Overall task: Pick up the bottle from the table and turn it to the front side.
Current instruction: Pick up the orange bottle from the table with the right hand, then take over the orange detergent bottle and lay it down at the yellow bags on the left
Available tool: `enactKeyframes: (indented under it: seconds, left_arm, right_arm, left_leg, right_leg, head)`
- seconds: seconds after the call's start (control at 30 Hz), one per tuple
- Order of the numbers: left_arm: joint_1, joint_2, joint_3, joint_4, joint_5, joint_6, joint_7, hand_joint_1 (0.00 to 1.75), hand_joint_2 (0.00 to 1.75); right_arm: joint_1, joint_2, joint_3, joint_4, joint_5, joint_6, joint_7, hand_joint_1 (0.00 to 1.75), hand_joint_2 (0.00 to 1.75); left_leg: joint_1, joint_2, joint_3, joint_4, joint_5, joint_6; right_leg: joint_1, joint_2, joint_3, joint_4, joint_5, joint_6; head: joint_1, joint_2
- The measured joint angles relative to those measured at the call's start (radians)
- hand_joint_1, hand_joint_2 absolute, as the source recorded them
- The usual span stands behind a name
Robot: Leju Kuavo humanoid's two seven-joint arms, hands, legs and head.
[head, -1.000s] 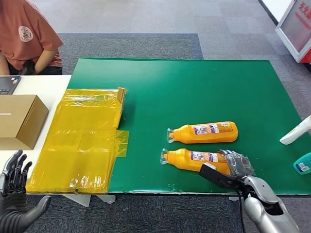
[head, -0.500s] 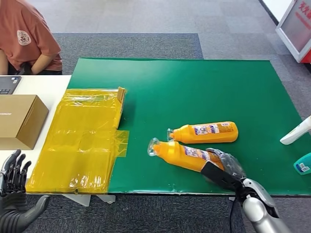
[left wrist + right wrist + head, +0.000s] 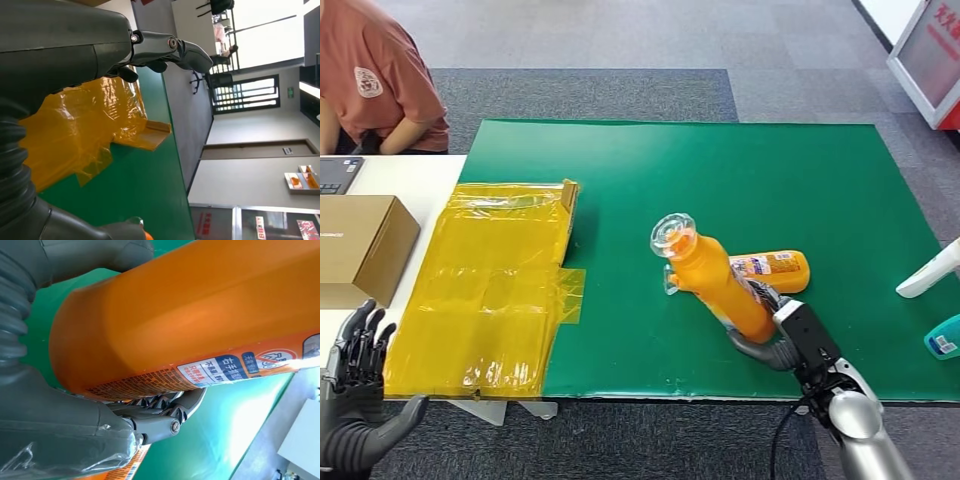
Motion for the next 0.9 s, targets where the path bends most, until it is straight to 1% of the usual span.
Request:
enactKeyframes:
  seconds: [0.1, 0.27, 0.47, 0.63, 0.73, 0.9]
  left_arm:
    - [-0.024, 0.004, -0.018, 0.015, 0.028, 0.024, 0.007, 0.00, 1.75]
    - [-0.078, 0.004, -0.065, 0.049, 0.083, 0.073, 0.023, 0.00, 1.75]
    - [-0.168, 0.014, -0.143, 0.113, 0.113, 0.107, 0.045, 0.00, 1.75]
    - [-0.219, 0.022, -0.188, 0.157, 0.149, 0.105, 0.074, 0.00, 1.75]
    - [-0.283, 0.027, -0.234, 0.208, 0.197, 0.088, 0.108, 0.00, 1.75]
    - [-0.387, 0.027, -0.335, 0.290, 0.309, 0.059, 0.158, 0.00, 1.75]
  right_arm:
    - [-0.012, 0.024, -0.003, 0.000, -0.027, 0.005, -0.018, 1.75, 1.75]
    - [-0.042, 0.055, 0.007, 0.010, -0.022, -0.008, -0.030, 1.75, 1.75]
    - [-0.099, 0.079, 0.060, 0.029, -0.033, -0.006, -0.035, 1.75, 1.75]
    - [-0.133, 0.084, 0.096, 0.048, -0.041, -0.003, -0.040, 1.75, 1.75]
    - [-0.175, 0.092, 0.135, 0.072, -0.049, 0.002, -0.045, 1.75, 1.75]
    - [-0.243, 0.108, 0.204, 0.121, -0.068, 0.004, -0.050, 1.75, 1.75]
  left_leg:
    - [0.000, 0.000, 0.000, 0.000, 0.000, 0.000]
    - [0.000, 0.000, 0.000, 0.000, 0.000, 0.000]
    - [0.000, 0.000, 0.000, 0.000, 0.002, 0.000]
    - [0.000, 0.000, -0.001, 0.000, 0.002, -0.001]
    - [0.000, 0.000, -0.001, 0.000, 0.003, -0.001]
    - [0.000, 0.000, -0.001, 0.000, 0.005, -0.001]
  right_leg:
    - [0.000, 0.000, 0.000, 0.000, 0.000, 0.000]
    - [0.000, 0.000, 0.000, 0.000, 0.000, 0.000]
    - [0.000, 0.000, 0.000, 0.000, 0.001, -0.001]
    - [0.000, 0.000, 0.000, 0.000, 0.001, -0.001]
    - [0.000, 0.000, -0.001, 0.000, 0.002, -0.001]
    - [0.000, 0.000, -0.001, 0.001, 0.004, 0.000]
  head:
    - [0.000, 0.000]
    - [0.000, 0.000]
    - [0.000, 0.000]
    - [0.000, 0.000]
    - [0.000, 0.000]
    - [0.000, 0.000]
